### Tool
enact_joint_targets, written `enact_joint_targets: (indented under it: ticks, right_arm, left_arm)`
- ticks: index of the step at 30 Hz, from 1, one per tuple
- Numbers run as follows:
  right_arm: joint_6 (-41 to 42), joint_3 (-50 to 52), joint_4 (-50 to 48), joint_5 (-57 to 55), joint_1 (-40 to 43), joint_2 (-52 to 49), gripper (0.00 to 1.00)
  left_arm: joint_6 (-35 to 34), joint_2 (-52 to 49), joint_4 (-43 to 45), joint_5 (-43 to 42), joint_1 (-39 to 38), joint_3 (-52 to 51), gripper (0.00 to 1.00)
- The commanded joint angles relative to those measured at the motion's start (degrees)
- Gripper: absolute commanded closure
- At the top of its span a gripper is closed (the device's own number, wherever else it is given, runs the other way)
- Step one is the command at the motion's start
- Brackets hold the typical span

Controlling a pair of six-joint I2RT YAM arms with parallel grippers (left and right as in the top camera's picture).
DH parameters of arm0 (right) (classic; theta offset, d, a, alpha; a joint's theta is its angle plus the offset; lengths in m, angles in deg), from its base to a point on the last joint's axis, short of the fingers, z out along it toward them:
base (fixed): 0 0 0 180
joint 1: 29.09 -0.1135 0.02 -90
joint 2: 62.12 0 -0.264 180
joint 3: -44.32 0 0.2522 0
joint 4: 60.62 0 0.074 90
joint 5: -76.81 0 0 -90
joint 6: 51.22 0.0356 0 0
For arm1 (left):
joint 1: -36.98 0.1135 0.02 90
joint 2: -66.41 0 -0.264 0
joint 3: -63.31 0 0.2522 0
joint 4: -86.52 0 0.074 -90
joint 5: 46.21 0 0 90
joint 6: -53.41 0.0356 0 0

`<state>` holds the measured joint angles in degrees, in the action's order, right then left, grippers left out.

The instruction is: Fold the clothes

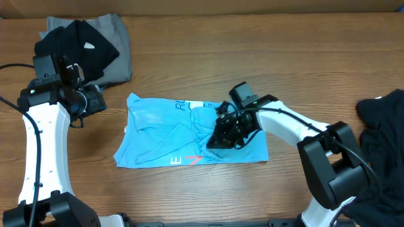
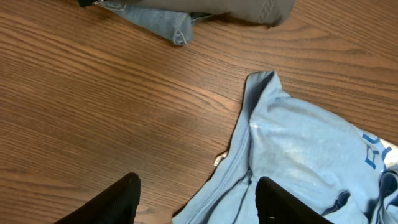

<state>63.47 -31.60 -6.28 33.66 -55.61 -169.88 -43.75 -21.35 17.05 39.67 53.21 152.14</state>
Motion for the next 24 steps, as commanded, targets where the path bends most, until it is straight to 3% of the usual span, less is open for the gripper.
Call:
enact_joint_targets:
  ticks: [1, 4, 9, 18, 24]
  right_arm:
    - [6.8, -1.7, 0.0, -12.0, 3.4, 2.4, 0.96]
    - [13.9, -1.7, 0.5, -20.3, 4.1, 2.3, 0.96]
    - [17.5, -1.6, 0.6, -20.3, 1.4, 2.0, 0.96]
    - [18.4, -1.7, -6.7, -11.7, -13.8, 1.9, 0.96]
    - [14.0, -4.7, -2.2, -15.1, -9.6, 3.6, 0.96]
  left_arm:
    - [-0.2, 1.2, 0.2, 1.0, 0.3, -0.2, 0.37]
    - [-0.2, 1.0, 0.5, 0.9, 0.3, -1.1, 0.36]
    - [-0.2, 0.8, 0.6, 0.9, 0.3, -1.2, 0.35]
    - [-0.2, 0.8, 1.0, 0.9, 0.3, -1.2, 0.35]
    - [-0.2, 0.8, -0.1, 0.9, 0.3, -1.2, 0.35]
